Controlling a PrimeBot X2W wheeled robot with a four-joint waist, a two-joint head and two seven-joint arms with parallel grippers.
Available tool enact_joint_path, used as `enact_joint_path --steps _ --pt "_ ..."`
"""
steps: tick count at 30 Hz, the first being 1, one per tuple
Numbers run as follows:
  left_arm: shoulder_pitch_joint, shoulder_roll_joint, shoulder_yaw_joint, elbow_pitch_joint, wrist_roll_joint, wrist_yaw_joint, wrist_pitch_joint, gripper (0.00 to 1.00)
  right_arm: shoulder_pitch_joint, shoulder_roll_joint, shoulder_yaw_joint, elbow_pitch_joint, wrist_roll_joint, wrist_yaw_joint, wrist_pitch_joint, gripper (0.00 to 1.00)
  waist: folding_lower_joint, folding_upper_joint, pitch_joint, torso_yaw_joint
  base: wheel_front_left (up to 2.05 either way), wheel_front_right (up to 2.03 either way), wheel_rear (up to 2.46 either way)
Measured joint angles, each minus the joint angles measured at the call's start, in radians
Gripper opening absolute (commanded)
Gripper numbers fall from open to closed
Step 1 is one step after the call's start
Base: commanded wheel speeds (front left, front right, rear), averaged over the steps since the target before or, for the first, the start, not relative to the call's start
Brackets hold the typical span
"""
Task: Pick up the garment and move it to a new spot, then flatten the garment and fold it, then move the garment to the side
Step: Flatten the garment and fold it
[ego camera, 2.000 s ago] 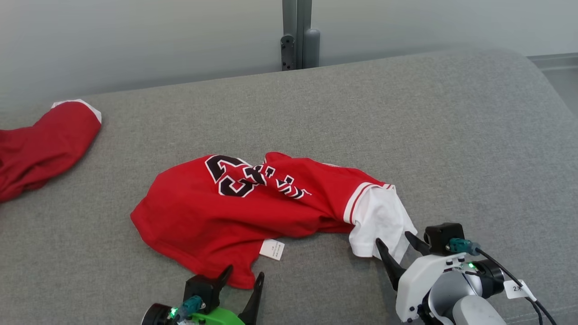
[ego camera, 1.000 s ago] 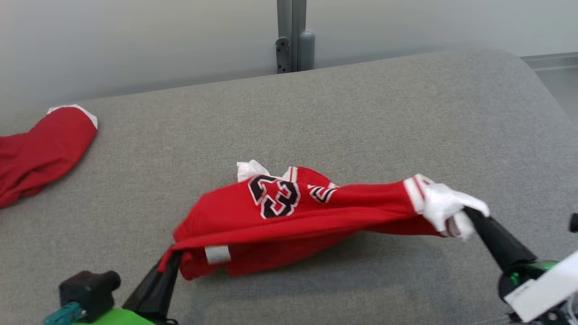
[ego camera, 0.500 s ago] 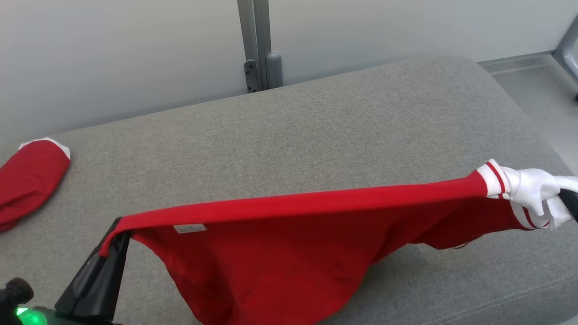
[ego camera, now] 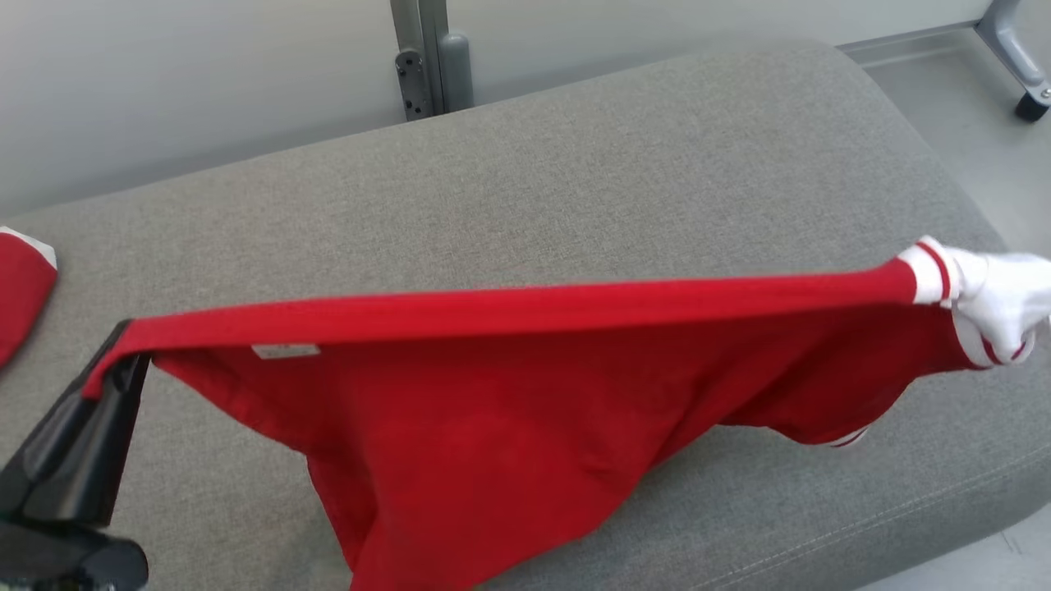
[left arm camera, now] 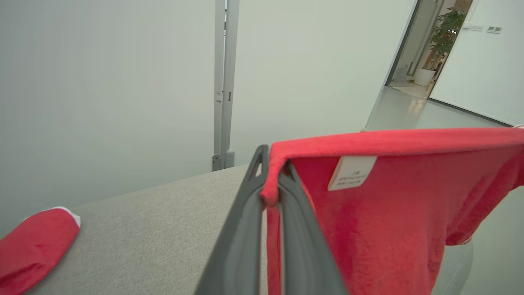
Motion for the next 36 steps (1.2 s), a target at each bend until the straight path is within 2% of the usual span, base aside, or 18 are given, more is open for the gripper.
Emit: enact_joint_path --steps 3,5,9,10,12,13,14,16,18,22,27,31,36 --pt "-0.138 0.053 -0.016 0.055 -0.074 -0.013 0.066 0.00 -0.127 -0.010 0.051 0.053 -0.047 -0.001 -0.009 0.00 0.0000 0.0000 0.039 -0.004 0.00 0.00 0.00" --pt "-0.291 0.109 -0.046 0.137 -0.103 -0.026 0.127 0.00 -0.270 -0.007 0.102 0.148 -0.153 -0.001 -0.026 0.00 0.0000 0.0000 0.073 -0.005 0.00 0.00 0.00" --pt "-0.690 0.158 -0.158 0.376 -0.123 -0.040 0.217 0.00 -0.684 0.103 0.134 0.447 -0.494 0.000 -0.055 0.00 0.0000 0.0000 0.149 0.000 0.00 0.00 0.00" --pt "-0.820 0.152 -0.193 0.458 -0.108 -0.042 0.225 0.00 -0.840 0.142 0.123 0.526 -0.612 0.000 -0.075 0.00 0.0001 0.0000 0.174 0.004 0.00 0.00 0.00" --pt "-1.041 0.120 -0.248 0.610 -0.058 -0.041 0.219 0.00 -1.122 0.180 0.095 0.652 -0.783 0.001 -0.144 0.00 0.0002 -0.0001 0.219 0.012 0.00 0.00 0.00" --pt "-1.150 0.097 -0.268 0.686 -0.020 -0.041 0.182 0.00 -1.262 0.189 0.077 0.713 -0.854 0.005 -0.211 0.00 0.0002 0.0000 0.243 0.017 0.00 0.00 0.00" --pt "-1.266 0.069 -0.288 0.762 0.022 -0.044 0.136 0.00 -1.401 0.189 0.074 0.795 -0.877 0.007 -0.293 0.00 0.0002 -0.0001 0.269 0.021 0.00 0.00 0.00" --pt "-1.450 0.020 -0.304 0.904 0.102 -0.055 -0.010 0.00 -1.586 0.189 0.087 0.962 -0.858 0.007 -0.485 0.00 0.0002 0.0000 0.315 0.031 0.00 0.00 0.00" --pt "-1.574 -0.009 -0.319 1.047 0.147 -0.081 -0.140 0.00 -1.679 0.186 0.157 1.106 -0.807 0.006 -0.641 0.00 0.0002 0.0000 0.360 0.041 0.00 0.00 0.00" --pt "-1.594 -0.012 -0.418 1.235 0.210 -0.122 -0.299 0.00 -1.688 0.181 0.316 1.325 -0.721 -0.001 -0.792 0.00 0.0004 -0.0001 0.435 0.060 0.00 0.00 0.00" --pt "-1.399 -0.011 -0.572 1.398 0.222 -0.131 -0.495 0.00 -1.471 0.175 0.480 1.498 -0.703 -0.003 -0.837 0.00 0.0003 0.0000 0.490 0.086 0.00 0.00 0.00" --pt "-1.208 -0.064 -0.674 1.530 0.156 -0.132 -0.637 0.00 -1.265 0.177 0.613 1.525 -0.635 -0.003 -0.843 0.00 0.0002 -0.0001 0.483 0.103 0.00 0.00 0.00" --pt "-1.129 -0.100 -0.720 1.566 0.082 -0.132 -0.703 0.00 -1.117 0.152 0.668 1.440 -0.580 -0.002 -0.848 0.00 0.0000 -0.0001 0.464 0.127 0.00 0.00 0.00"
